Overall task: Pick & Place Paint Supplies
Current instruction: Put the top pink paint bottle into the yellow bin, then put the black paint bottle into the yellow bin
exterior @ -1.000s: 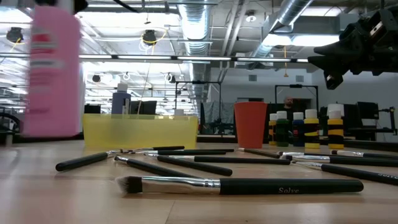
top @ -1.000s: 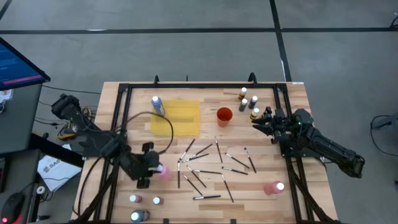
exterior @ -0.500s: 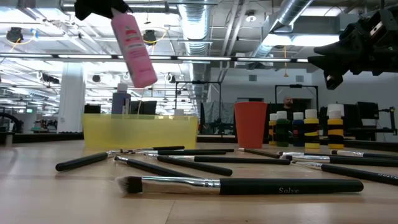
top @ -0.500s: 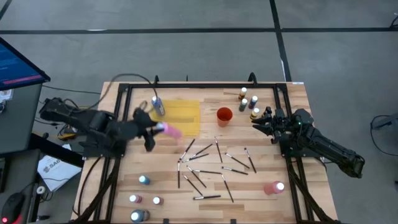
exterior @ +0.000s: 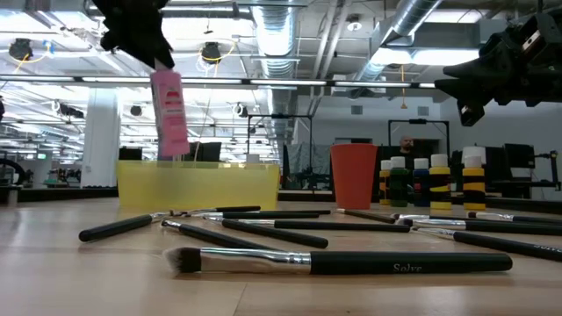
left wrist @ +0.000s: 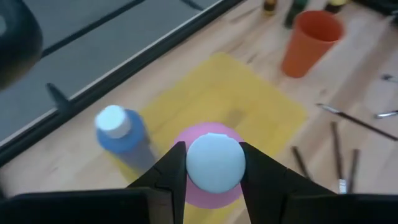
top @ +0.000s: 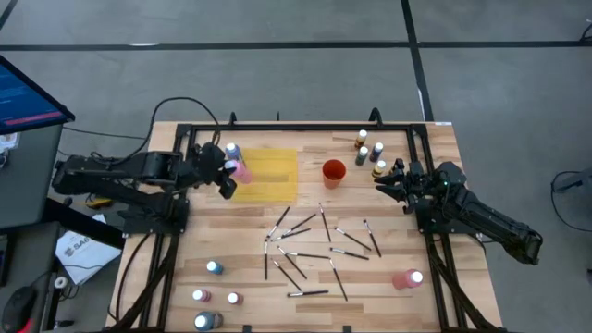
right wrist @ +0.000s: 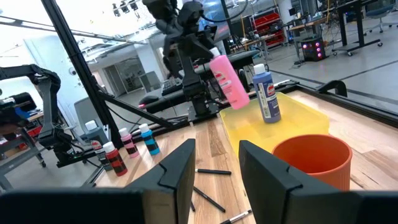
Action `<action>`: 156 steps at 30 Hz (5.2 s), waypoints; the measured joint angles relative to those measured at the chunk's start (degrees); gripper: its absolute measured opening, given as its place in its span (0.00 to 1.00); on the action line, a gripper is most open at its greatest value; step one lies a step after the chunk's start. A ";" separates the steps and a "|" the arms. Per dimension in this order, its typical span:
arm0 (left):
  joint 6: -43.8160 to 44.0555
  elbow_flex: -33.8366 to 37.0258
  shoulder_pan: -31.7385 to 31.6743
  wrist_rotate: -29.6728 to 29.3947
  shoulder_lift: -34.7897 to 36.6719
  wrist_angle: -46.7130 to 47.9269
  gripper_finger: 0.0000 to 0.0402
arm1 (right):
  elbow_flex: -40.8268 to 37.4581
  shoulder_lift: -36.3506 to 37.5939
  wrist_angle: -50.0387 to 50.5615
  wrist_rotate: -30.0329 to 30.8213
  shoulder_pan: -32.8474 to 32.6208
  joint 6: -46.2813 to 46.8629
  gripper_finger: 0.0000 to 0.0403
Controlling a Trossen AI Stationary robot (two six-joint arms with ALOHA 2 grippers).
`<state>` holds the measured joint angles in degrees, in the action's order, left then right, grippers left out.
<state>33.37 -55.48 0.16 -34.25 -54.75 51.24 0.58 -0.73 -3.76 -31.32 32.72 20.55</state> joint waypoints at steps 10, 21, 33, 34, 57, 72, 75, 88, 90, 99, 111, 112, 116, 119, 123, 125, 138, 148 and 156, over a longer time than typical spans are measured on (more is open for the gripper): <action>0.19 0.00 -5.26 2.18 -2.90 1.43 0.26 | -0.02 0.00 -0.03 0.01 -0.02 -0.01 0.30; 1.48 -0.02 -9.83 2.64 -5.72 3.90 0.26 | -0.02 0.04 -0.02 -0.15 -0.02 0.01 0.30; 5.96 -0.02 -12.71 3.39 -5.75 3.81 0.26 | -0.01 0.00 -0.02 -0.17 0.01 0.00 0.30; 6.00 -0.02 -12.81 3.32 -5.97 3.81 0.26 | -0.02 0.00 -0.02 -0.17 0.00 -0.02 0.30; 7.90 3.33 -12.85 1.75 -10.80 -1.56 0.27 | -0.02 0.00 -0.02 -0.17 -0.02 -0.02 0.30; 7.66 3.76 -12.85 0.49 -11.57 -2.78 0.27 | -0.02 0.00 -0.02 -0.19 0.00 -0.01 0.30; 7.66 3.76 -12.85 -0.20 -11.75 -2.89 0.27 | -0.01 0.00 -0.03 -0.17 -0.01 0.00 0.30; 9.52 5.71 -12.85 -0.40 -11.73 -5.18 0.27 | -0.01 0.00 -0.03 -0.17 0.00 -0.01 0.30; 10.16 6.38 -12.85 -0.79 -11.73 -5.58 0.27 | 0.00 0.02 -0.02 -0.19 -0.01 0.01 0.30; 10.05 6.81 -12.83 -1.04 -11.22 -5.76 0.27 | 0.00 0.02 -0.03 -0.18 -0.02 -0.01 0.30; 9.69 6.84 -12.85 -1.61 -11.24 -5.96 0.41 | -0.01 0.02 -0.02 -0.17 0.00 0.01 0.30; 8.89 6.84 -12.85 -1.59 -11.24 -5.97 0.43 | 0.00 0.02 -0.02 -0.19 -0.01 0.00 0.30; 5.52 6.84 -12.57 -1.44 -10.96 -5.94 0.51 | -0.01 0.02 -0.04 -0.19 0.01 -0.02 0.30; 4.29 6.86 -12.57 -1.12 -10.12 -5.88 0.56 | -0.01 0.02 -0.02 -0.18 -0.01 0.00 0.30; 3.91 6.80 -12.57 1.60 -7.06 -5.84 0.61 | -0.01 0.02 -0.04 -0.17 0.01 -0.01 0.30; 3.27 6.80 -12.57 5.56 -4.51 -5.91 0.63 | 0.00 0.00 -0.02 -0.19 -0.01 -0.02 0.30; 0.82 6.73 -7.02 47.69 13.06 -16.09 0.62 | 0.00 0.02 -0.04 -0.17 0.00 0.00 0.30; 15.13 6.71 1.27 46.18 13.48 -61.90 0.61 | -0.02 0.04 -0.03 -0.19 -0.04 0.00 0.30; 16.62 6.71 5.61 41.06 7.51 -87.94 0.58 | 0.00 0.04 -0.04 -0.19 -0.04 -0.01 0.30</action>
<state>49.99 -48.77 5.77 6.81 -47.24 -36.70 0.58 -0.69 -3.79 -31.50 32.69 20.54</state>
